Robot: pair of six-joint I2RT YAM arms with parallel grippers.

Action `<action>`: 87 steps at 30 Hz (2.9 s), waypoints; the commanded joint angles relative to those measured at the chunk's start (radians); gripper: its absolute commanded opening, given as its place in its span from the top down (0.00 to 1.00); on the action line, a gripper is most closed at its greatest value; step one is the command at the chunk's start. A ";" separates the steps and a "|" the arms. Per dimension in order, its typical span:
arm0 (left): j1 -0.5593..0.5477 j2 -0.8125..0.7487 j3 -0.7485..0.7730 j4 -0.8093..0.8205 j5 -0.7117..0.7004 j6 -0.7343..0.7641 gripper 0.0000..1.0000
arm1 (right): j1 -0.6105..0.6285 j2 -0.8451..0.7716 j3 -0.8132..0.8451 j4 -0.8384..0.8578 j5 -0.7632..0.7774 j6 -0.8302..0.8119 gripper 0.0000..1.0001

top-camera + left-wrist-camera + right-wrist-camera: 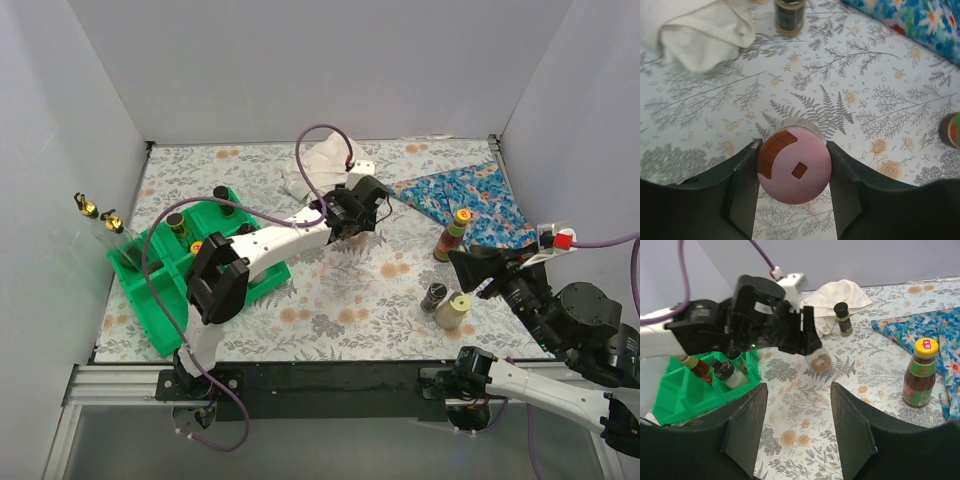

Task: Organize the condiment bottles
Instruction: Pick up the bottle from the center of the board, then place the bottle in the storage box.

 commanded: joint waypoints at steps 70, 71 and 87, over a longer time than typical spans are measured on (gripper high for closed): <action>0.824 -0.956 -0.775 -0.894 -0.515 -1.068 1.00 | 0.005 -0.012 -0.003 0.053 -0.051 0.002 0.39; 0.824 -0.956 -0.795 -0.870 -0.514 -1.074 1.00 | 0.003 -0.009 -0.003 0.055 -0.054 0.003 0.39; 0.827 -0.965 -0.893 -0.666 -0.552 -1.102 0.90 | 0.003 0.005 0.037 0.026 -0.062 0.006 0.39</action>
